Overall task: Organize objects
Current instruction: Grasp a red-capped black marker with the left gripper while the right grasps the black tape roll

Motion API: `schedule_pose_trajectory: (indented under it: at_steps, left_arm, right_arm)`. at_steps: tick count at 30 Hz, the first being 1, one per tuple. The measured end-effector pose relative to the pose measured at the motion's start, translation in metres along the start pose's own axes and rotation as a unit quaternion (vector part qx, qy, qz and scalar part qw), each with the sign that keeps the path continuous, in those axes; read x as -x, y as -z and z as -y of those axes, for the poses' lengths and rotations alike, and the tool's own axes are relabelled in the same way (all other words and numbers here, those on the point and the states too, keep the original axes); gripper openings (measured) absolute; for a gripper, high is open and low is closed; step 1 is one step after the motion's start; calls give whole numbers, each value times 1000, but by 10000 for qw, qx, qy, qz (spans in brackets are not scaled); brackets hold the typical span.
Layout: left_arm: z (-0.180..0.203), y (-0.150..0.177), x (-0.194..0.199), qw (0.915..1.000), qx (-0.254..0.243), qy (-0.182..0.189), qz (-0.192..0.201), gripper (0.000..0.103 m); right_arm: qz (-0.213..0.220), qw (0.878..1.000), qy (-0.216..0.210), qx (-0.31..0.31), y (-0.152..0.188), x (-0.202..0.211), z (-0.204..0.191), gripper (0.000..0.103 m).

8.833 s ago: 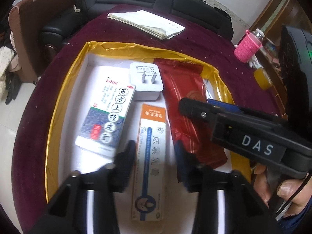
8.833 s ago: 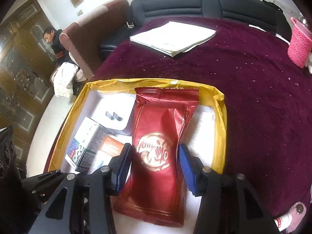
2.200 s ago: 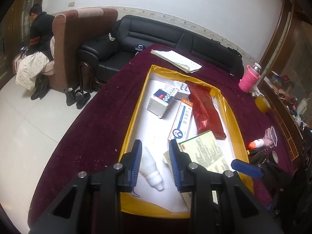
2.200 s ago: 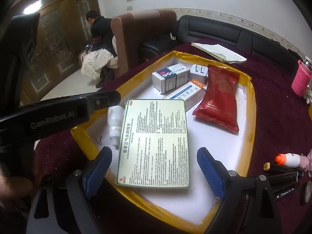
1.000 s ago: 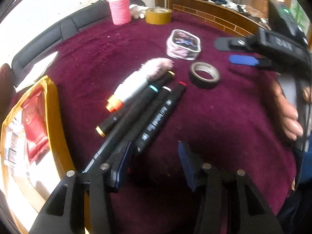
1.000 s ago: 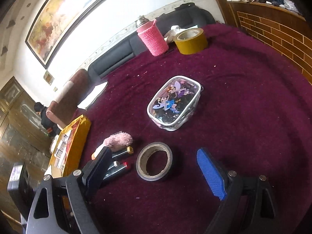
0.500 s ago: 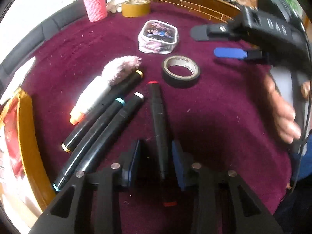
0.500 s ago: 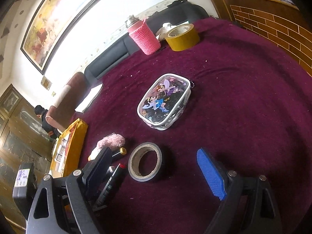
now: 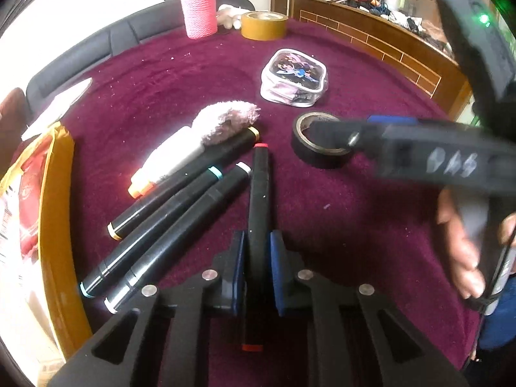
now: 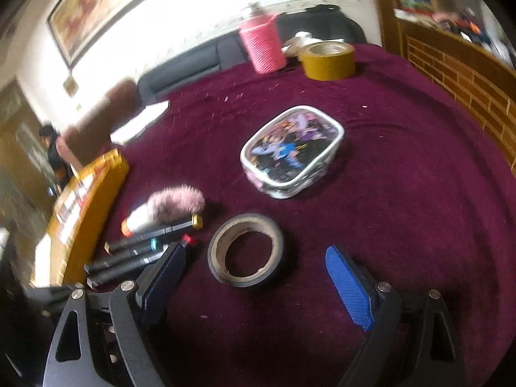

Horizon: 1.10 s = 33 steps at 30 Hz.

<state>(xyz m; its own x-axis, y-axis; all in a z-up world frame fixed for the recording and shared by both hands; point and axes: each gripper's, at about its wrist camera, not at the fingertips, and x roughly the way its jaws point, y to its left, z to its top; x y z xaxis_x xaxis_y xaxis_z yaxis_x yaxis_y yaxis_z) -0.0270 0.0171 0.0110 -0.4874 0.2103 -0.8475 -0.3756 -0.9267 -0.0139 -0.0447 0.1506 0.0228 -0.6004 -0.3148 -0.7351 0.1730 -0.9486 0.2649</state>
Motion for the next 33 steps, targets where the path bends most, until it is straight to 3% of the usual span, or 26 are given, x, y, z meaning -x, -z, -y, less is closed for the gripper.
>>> schedule_pose_trajectory:
  at_steps: [3, 6, 7, 12, 17, 33]
  left_arm:
    - [1, 0, 0, 10000, -40, -31, 9, 15]
    - [5, -1, -2, 9999, -81, -123, 45, 16]
    - [6, -1, -3, 9998, -85, -147, 75, 16]
    - [4, 3, 1, 9997, 81, -61, 216, 14]
    - [5, 5, 13, 9991, 106, -129, 395, 14]
    - [-6, 22, 65, 9929, 246, -639, 970, 14]
  right_arm:
    - [-171, 9990, 294, 288, 2, -13, -9, 92]
    - [-229, 9964, 592, 562, 6, -21, -14, 74]
    - [-199, 9954, 611, 710, 7, -21, -18, 63]
    - [-35, 9961, 672, 571, 11, -16, -9, 62]
    - [101, 9988, 431, 186, 7, -5, 4, 63]
    - [513, 9974, 209, 469, 9, 12, -17, 63]
